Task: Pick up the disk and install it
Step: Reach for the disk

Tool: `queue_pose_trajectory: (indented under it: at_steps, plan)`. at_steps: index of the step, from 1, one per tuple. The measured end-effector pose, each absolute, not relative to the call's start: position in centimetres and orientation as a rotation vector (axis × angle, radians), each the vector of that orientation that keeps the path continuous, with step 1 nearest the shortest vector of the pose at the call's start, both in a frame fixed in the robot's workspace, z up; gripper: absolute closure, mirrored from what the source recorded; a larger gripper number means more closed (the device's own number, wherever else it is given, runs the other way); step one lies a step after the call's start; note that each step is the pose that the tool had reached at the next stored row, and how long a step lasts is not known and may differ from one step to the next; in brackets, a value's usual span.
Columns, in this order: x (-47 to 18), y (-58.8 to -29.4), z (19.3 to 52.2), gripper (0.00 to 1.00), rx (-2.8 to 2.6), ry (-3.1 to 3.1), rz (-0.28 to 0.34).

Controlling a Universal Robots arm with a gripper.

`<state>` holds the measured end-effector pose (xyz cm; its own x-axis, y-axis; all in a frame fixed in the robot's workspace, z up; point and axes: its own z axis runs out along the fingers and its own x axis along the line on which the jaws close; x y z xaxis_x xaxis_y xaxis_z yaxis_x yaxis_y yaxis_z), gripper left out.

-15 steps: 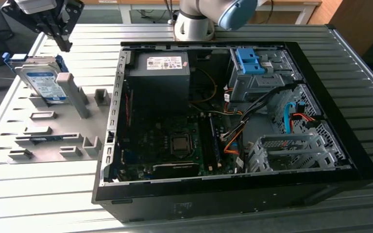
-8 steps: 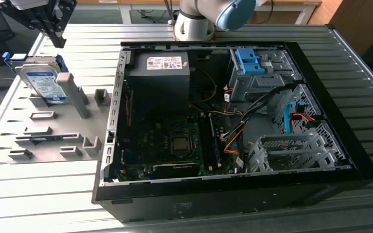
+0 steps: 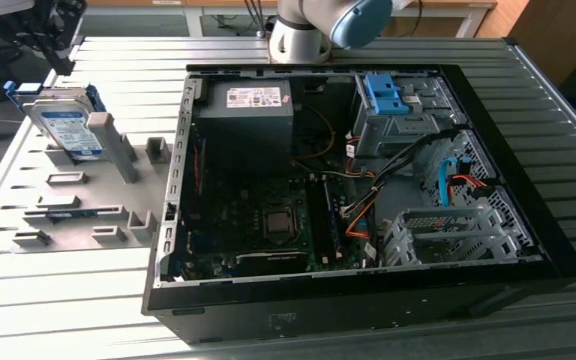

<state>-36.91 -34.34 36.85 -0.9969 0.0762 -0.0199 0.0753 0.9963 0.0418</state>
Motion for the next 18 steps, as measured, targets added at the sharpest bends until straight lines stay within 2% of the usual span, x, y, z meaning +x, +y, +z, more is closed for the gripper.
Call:
queue_pose_trajectory:
  at_steps: [12, 18]
  plan:
    - [-41.9, -34.3, 36.7, 0.89, 0.118, 3.117, 0.064]
    - [-42.4, -34.3, 36.7, 0.89, 0.118, 3.117, 0.064]
